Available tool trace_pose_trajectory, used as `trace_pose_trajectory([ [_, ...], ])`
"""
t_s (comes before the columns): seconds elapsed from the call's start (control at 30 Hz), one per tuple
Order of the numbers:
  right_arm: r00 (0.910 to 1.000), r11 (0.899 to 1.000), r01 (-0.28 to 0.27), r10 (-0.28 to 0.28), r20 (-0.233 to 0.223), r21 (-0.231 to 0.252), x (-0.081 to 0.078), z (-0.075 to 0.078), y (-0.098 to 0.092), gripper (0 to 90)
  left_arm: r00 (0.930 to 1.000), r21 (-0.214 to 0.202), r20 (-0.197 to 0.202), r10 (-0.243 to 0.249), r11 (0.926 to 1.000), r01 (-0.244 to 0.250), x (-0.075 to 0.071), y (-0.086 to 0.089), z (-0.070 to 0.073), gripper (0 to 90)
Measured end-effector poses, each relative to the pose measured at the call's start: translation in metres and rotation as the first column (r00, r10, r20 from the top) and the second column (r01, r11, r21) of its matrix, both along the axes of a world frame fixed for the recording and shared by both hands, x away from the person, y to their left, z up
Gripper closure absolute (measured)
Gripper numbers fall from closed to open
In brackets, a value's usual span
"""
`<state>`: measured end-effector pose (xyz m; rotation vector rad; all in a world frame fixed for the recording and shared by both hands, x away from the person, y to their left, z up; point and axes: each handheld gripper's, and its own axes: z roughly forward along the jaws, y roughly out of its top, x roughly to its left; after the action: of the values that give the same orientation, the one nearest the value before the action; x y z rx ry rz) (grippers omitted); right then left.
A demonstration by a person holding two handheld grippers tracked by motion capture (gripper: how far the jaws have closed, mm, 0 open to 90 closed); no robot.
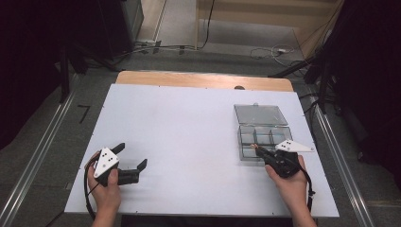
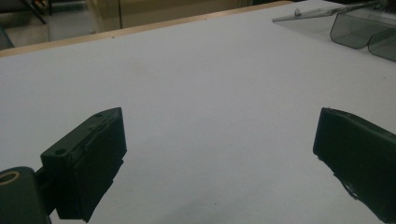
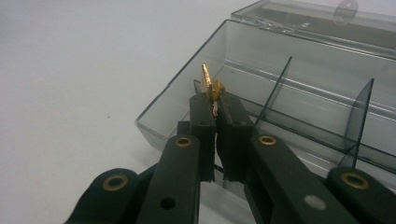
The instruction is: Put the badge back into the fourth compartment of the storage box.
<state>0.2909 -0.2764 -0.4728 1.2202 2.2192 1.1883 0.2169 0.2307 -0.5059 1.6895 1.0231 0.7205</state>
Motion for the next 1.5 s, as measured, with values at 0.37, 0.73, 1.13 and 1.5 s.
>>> trace_pose_trajectory([
  [0.37,0.9998,1.000,0.020,-0.020,-0.006,0.016,0.002,-0.002,-0.001,73.2,1.0000,0.003,0.001,-0.002,1.0000,0.002,0.000,0.000,0.000,3.4],
  [0.73,0.9999,0.998,0.009,-0.008,-0.010,0.058,0.000,0.003,-0.008,45.9,1.0000,0.006,0.002,-0.002,1.0000,0.002,0.000,0.000,0.000,3.4],
  [1.13,0.9988,0.994,-0.046,0.044,0.021,0.104,-0.003,0.008,-0.014,23.6,1.0000,0.003,0.002,-0.003,1.0000,0.003,0.000,0.000,0.000,3.4],
  [1.5,0.9965,0.988,-0.081,0.077,0.030,0.134,-0.007,0.010,-0.027,12.1,1.0000,0.000,0.004,-0.003,1.0000,0.003,0.000,0.000,0.000,3.4],
])
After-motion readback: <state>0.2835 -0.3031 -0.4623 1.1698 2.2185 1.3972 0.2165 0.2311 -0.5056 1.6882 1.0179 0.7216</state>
